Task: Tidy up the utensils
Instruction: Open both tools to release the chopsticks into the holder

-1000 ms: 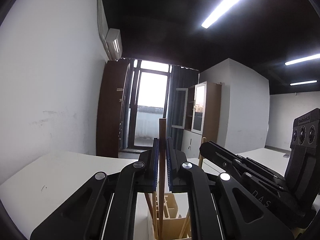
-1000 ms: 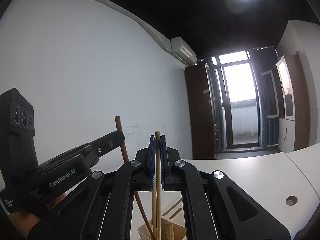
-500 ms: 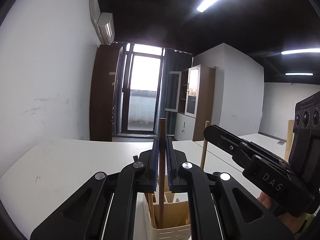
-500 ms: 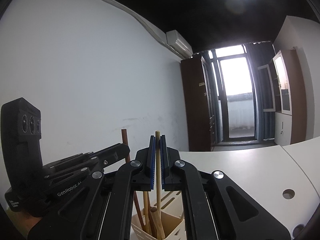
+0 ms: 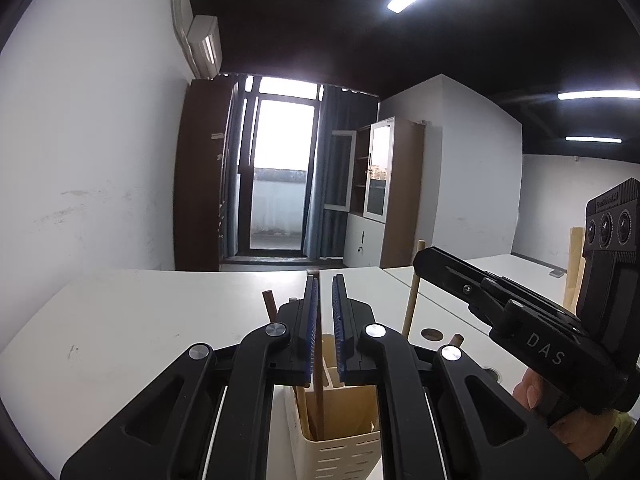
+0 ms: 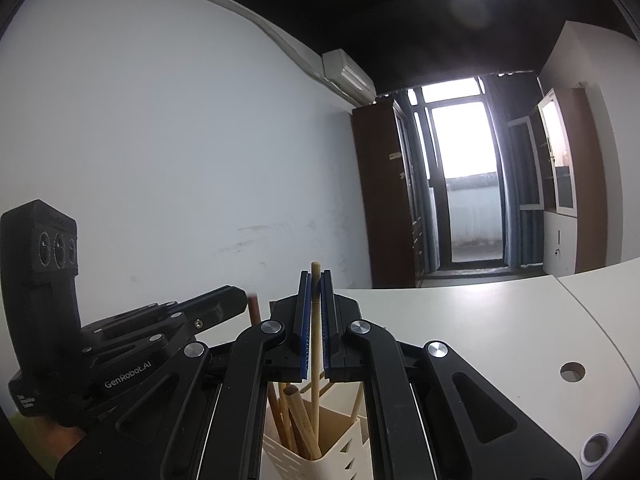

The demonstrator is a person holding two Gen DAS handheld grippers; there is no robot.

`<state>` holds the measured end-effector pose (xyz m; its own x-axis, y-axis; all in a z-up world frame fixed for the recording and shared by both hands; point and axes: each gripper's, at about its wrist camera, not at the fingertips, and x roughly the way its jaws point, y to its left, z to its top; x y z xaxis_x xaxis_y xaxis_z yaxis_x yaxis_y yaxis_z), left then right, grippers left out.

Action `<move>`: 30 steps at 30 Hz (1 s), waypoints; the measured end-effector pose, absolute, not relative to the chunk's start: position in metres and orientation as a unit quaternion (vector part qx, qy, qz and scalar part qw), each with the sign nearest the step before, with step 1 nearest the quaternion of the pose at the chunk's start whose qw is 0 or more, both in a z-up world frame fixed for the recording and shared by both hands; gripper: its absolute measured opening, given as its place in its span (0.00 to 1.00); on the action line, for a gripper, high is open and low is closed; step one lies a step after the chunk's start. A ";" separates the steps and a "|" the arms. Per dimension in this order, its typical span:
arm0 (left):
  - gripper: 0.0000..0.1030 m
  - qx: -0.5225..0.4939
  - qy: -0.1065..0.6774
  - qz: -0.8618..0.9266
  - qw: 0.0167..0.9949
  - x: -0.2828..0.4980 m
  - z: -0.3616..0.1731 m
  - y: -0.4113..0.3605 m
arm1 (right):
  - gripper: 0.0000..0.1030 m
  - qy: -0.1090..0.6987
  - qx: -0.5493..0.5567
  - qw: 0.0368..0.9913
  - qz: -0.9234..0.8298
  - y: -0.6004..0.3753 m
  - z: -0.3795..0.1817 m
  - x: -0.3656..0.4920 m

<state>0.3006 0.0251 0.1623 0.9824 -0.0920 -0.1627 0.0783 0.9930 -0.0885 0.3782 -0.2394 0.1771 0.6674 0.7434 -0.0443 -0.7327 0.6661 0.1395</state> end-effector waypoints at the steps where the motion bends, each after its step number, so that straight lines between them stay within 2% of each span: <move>1: 0.10 -0.043 0.081 -0.042 0.995 0.298 0.163 0.027 | 0.06 0.050 0.056 0.912 0.403 -0.240 0.177 0.379; 8: 0.12 -0.042 0.079 -0.041 0.995 0.292 0.166 0.028 | 0.07 0.053 0.059 0.913 0.400 -0.242 0.179 0.378; 11: 0.13 -0.044 0.074 -0.043 0.995 0.286 0.167 0.029 | 0.18 0.054 0.059 0.913 0.400 -0.240 0.178 0.377; 24: 0.17 -0.041 0.085 -0.042 0.995 0.279 0.169 0.026 | 0.18 0.067 0.051 0.917 0.389 -0.240 0.173 0.370; 30: 0.22 -0.036 0.088 -0.044 0.994 0.271 0.172 0.019 | 0.23 0.069 0.040 0.922 0.380 -0.242 0.174 0.361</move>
<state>0.2709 0.0190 0.1724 0.9806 -0.0935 -0.1725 0.0809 0.9936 -0.0786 0.3609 -0.2417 0.1745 0.7020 0.7057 -0.0959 -0.6947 0.7082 0.1259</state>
